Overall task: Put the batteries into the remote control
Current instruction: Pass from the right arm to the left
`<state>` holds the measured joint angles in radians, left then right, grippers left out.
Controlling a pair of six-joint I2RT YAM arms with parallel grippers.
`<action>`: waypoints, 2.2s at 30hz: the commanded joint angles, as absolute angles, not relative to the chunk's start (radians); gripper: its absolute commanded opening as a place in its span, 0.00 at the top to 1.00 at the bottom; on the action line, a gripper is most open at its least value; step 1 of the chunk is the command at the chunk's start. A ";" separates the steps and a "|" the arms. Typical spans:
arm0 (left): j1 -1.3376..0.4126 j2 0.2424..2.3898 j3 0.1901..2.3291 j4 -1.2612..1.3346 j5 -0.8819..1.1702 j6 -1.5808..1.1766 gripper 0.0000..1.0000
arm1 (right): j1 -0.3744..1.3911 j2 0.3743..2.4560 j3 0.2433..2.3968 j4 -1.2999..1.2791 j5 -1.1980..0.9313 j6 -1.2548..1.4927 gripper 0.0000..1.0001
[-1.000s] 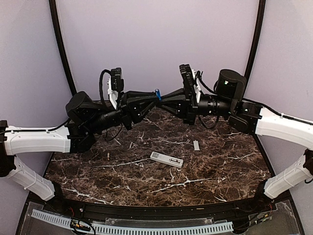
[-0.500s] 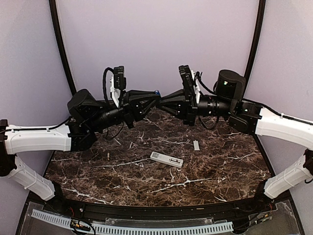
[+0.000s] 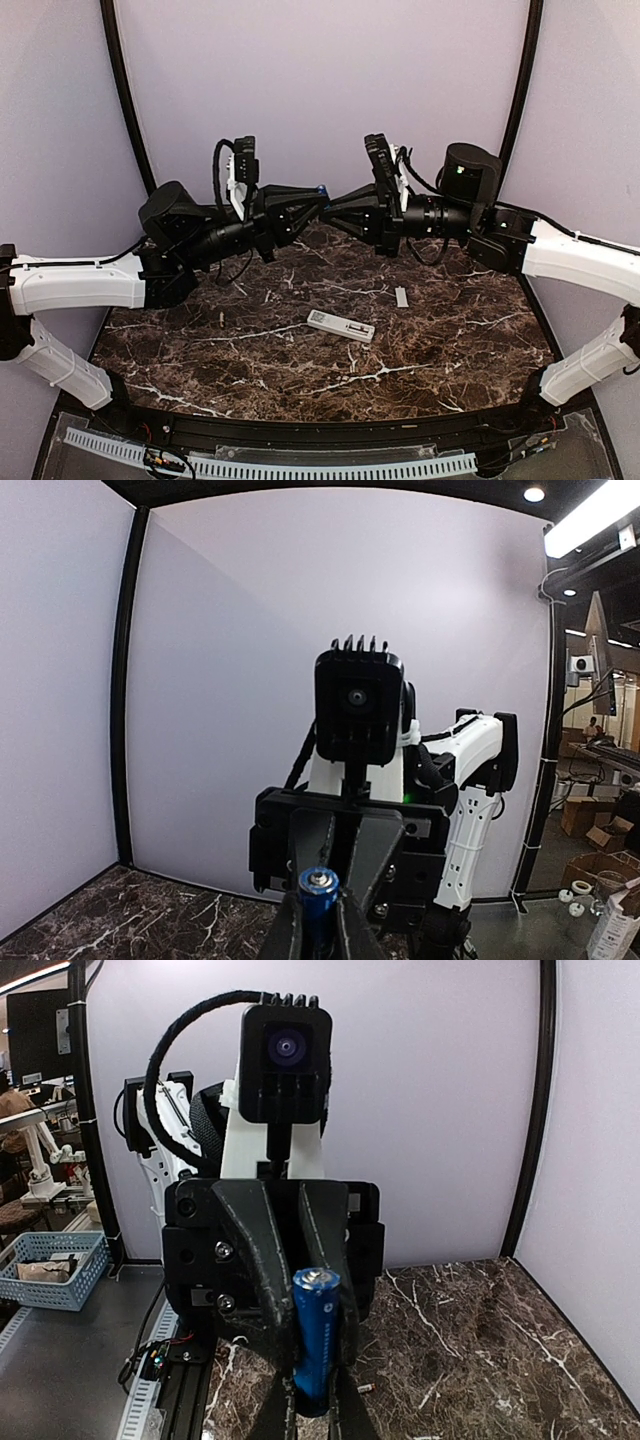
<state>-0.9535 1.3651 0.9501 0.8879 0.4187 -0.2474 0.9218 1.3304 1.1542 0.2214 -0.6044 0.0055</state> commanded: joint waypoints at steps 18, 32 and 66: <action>-0.959 1.374 0.978 0.792 0.449 -0.312 0.85 | 0.931 1.293 1.153 0.250 -0.614 -0.067 1.00; -0.960 1.358 0.952 0.795 0.458 -0.296 0.73 | 0.930 1.280 1.147 0.253 -0.607 -0.071 1.00; -0.959 1.415 0.996 0.148 -0.027 0.091 1.00 | 0.823 1.264 1.175 -0.213 -0.274 0.042 0.42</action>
<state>-0.9565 1.3506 0.9779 0.3870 0.0975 0.0059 0.8639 1.2201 1.1526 -0.0868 -0.3851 -0.0639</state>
